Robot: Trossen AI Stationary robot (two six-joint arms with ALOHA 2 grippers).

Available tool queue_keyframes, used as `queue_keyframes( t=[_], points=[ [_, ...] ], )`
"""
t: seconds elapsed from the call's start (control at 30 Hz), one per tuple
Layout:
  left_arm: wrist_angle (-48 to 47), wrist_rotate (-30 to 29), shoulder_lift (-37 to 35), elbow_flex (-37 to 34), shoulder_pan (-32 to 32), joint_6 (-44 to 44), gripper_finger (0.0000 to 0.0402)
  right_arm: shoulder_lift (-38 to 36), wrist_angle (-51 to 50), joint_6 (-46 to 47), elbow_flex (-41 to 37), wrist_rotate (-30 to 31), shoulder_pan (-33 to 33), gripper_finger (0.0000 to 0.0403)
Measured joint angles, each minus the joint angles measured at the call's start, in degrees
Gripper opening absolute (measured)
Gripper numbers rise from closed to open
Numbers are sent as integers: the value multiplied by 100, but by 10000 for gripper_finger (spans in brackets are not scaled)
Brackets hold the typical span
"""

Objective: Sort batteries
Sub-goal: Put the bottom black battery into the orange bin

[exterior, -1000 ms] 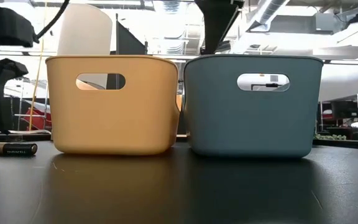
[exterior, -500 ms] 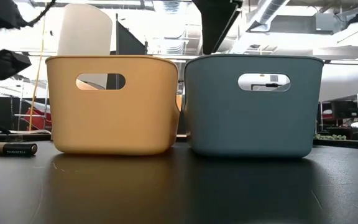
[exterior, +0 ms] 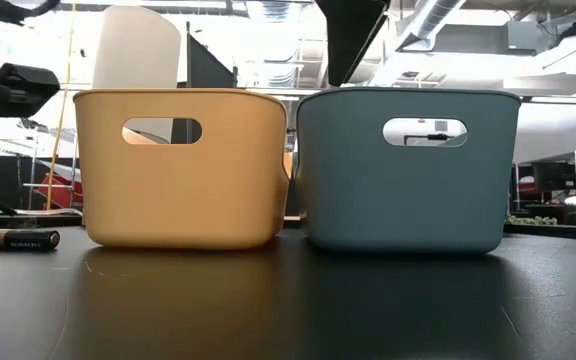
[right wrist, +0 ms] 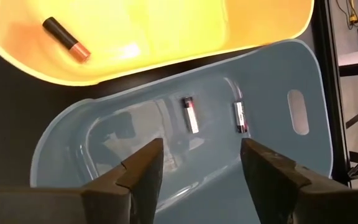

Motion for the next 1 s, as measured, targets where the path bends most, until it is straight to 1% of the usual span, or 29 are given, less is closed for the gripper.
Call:
queue_keyframes(
  t=[0.27, 0.47, 0.6, 0.73, 0.8, 1.0],
  points=[
    [-18, 426, 2, 0, 339, 350, 134, 2, 38, -3, 0, 0, 61, 226],
    [-20, 524, 27, 0, 403, 545, 134, 2, 42, 6, 0, 0, 84, 226],
    [-19, 607, 339, -2, 416, 654, 134, 2, 43, 2, 0, -2, 88, 226],
    [181, 477, 701, 30, 440, 624, 134, 4, 44, 6, 0, 0, 97, 226],
    [284, 418, 806, 22, 432, 645, 134, 4, 44, 21, -2, 0, 101, 226],
    [352, 556, 901, 35, 474, 576, 134, 4, 51, 30, -2, -2, 103, 226]
  ],
)
